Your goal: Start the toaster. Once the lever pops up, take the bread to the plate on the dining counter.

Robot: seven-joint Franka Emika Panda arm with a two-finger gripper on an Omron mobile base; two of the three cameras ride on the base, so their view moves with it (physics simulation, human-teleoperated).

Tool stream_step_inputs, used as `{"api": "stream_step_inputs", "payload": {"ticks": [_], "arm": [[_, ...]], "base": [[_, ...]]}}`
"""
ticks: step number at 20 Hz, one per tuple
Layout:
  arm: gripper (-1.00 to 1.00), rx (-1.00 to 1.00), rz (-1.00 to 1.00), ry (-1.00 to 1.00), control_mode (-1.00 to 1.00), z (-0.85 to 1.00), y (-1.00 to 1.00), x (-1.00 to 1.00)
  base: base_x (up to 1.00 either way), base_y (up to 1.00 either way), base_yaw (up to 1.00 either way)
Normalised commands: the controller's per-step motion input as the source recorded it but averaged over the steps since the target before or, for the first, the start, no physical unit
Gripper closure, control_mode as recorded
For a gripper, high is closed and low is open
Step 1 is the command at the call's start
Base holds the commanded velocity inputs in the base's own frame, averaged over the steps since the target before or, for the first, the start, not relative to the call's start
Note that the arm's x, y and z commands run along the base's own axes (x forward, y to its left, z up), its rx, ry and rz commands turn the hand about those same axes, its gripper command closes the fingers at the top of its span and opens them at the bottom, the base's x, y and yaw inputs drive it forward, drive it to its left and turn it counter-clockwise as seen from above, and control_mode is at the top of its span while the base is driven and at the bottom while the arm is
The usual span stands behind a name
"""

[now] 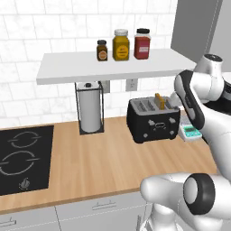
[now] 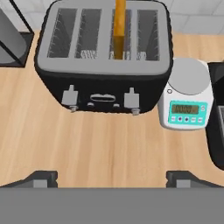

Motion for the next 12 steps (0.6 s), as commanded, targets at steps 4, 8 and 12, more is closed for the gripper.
{"api": "stream_step_inputs", "payload": {"ticks": [4,8,12], "arm": [[-1.0,-0.01,0.0,-0.07,-1.0,-0.71,-0.01,0.0],[-1.0,0.0,0.0,-0.11,-1.0,-0.47,0.0,0.03],[-1.0,0.0,0.0,-0.14,-1.0,-0.05,0.0,0.25]], "base": [[0.0,0.0,0.0],[0.0,0.0,0.0],[0.0,0.0,0.0]]}}
